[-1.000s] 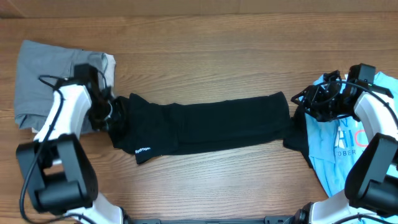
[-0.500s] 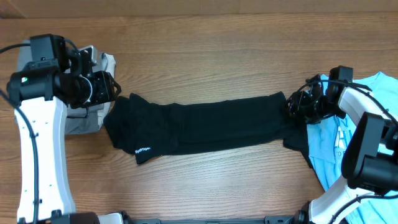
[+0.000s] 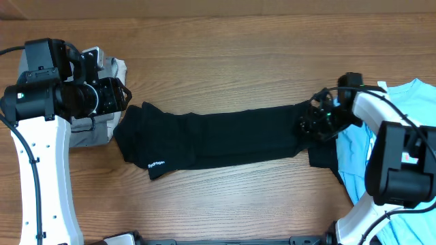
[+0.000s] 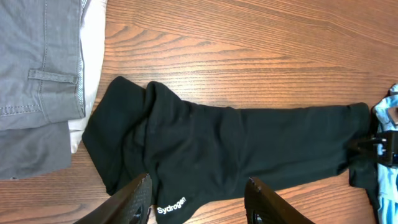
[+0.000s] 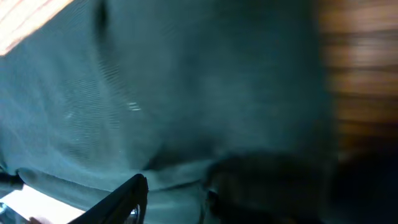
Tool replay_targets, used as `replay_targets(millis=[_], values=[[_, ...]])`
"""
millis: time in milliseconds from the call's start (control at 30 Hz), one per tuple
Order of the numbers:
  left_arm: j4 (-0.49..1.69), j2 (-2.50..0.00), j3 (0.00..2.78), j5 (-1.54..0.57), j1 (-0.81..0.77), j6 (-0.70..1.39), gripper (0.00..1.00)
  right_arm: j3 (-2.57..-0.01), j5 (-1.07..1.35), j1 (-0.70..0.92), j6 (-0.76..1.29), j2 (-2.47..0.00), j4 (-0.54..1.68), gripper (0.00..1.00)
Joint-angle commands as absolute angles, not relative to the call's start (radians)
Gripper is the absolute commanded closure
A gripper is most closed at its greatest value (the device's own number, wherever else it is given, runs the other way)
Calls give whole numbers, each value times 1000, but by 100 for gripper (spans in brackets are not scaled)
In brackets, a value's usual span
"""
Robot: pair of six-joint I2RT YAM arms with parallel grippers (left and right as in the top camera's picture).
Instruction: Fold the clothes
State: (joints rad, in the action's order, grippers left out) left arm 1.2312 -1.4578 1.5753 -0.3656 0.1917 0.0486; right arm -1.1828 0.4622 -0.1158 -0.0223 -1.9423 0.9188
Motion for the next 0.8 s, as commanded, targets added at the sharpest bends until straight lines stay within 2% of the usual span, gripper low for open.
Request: replay_targets(millis=[0,133,333,433,600,767], values=[[1236,-1446,1593,-387,190,29,48,-1150,403,-100,-23,-1987,899,54],[1250,-1446,1593,-387,190,25,49,-1154,350,-118,1,-1986,894,54],[1256,-1446,1593,-387,190,22,49,-1174,341,-190,8,-1986,850,27],[1256,-1446,1593,-387,190,22,49,-1174,347,-228,8,-1988,829,18],[1253,-1446,1593,-387,189,22,49,-1171,468,-253,-1,-1993,812,24],[1255,-1446,1593,-391,189,22,51,-1144,480,-204,-9,-2009,815,33]])
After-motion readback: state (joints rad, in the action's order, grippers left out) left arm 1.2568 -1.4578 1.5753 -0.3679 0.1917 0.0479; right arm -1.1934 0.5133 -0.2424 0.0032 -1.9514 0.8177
